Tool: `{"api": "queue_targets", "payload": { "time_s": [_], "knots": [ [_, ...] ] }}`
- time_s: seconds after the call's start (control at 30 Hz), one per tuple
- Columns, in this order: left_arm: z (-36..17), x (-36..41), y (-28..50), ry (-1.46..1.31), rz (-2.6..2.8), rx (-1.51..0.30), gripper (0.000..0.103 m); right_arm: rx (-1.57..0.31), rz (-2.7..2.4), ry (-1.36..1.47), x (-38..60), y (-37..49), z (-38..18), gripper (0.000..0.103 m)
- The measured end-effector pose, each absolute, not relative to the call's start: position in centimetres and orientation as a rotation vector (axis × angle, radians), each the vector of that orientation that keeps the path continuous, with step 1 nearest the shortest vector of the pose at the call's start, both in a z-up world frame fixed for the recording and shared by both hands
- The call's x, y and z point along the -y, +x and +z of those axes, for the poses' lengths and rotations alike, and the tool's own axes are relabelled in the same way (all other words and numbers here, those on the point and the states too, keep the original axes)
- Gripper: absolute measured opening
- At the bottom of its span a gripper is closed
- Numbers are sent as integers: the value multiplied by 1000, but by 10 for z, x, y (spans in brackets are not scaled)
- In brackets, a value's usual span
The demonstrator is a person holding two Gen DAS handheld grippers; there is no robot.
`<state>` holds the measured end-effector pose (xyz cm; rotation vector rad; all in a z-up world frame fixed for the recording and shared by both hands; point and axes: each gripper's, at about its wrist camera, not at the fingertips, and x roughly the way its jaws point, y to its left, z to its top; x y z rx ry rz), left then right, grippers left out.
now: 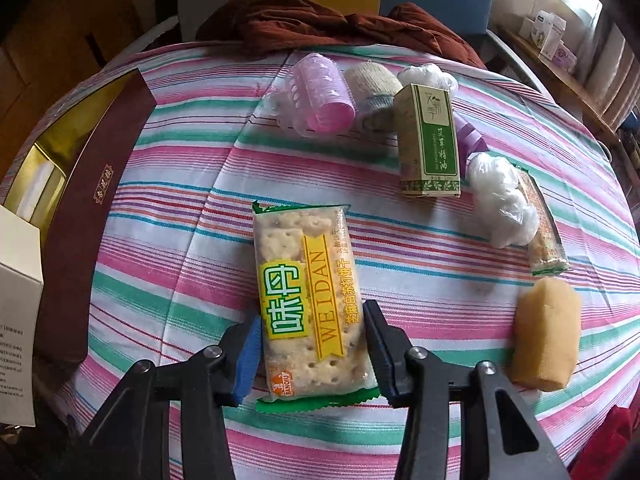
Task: Organize objects
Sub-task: 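Move the white box and cracker packet over the gold tray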
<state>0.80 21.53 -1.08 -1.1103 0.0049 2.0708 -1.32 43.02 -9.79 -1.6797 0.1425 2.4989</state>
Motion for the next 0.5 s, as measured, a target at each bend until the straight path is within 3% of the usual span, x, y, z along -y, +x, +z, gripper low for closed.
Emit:
{"api": "queue_targets", "payload": {
  "time_s": [0.5],
  "knots": [
    [4, -199, 8, -1014, 2202, -65, 54, -223, 2582, -1599, -429, -10, -80, 48]
  ]
}}
